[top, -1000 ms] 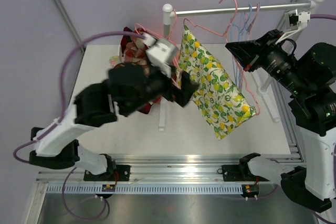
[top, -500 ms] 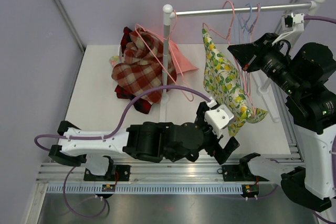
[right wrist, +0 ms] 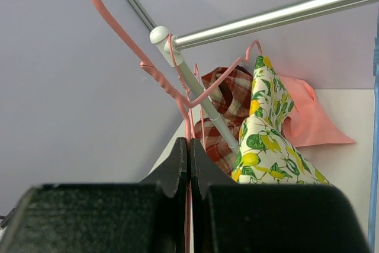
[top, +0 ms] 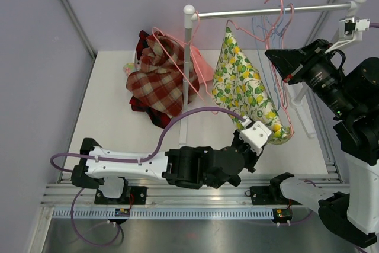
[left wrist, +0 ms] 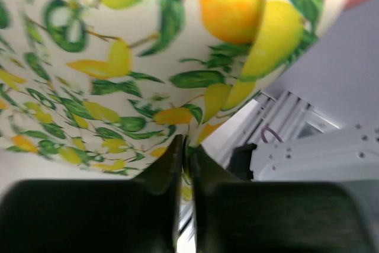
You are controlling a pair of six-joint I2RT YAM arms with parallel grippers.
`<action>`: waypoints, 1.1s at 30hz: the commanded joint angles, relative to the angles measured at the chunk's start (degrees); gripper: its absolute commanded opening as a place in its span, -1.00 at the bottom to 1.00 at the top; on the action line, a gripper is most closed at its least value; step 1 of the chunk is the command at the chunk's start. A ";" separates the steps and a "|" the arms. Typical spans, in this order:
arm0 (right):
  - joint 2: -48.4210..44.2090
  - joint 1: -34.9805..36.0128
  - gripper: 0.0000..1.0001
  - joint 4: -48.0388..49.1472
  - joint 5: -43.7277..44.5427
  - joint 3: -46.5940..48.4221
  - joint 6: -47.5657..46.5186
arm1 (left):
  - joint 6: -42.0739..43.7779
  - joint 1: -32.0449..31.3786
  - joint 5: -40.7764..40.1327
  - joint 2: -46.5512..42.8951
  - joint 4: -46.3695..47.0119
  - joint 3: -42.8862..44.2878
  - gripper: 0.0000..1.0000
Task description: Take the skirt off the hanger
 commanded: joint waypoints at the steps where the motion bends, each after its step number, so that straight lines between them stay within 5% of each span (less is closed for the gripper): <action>1: -2.04 0.35 -1.00 5.52 -0.21 2.73 1.72 | 1.26 -0.05 -8.67 -1.52 7.14 -1.44 -1.00; 10: -2.66 0.35 -1.00 4.56 1.98 3.34 -0.30 | -5.32 -4.00 -12.19 -11.35 7.50 -17.22 -1.00; 17: -0.37 0.26 -1.00 2.89 3.22 7.21 -2.41 | -32.70 -14.10 -15.88 -14.98 -3.30 -34.55 -1.00; 24: -1.07 0.26 -1.00 3.41 3.66 4.76 -1.36 | -53.93 -23.78 -23.97 -8.21 -29.75 -24.05 -1.00; 28: -2.04 0.26 -1.00 3.07 4.09 2.82 -0.65 | -46.84 -23.26 -27.83 -11.36 -29.16 -20.43 -1.00; 33: -2.83 0.35 -1.00 2.01 5.15 1.06 -0.39 | -32.07 -13.60 -25.30 -20.23 -26.78 -20.87 -1.00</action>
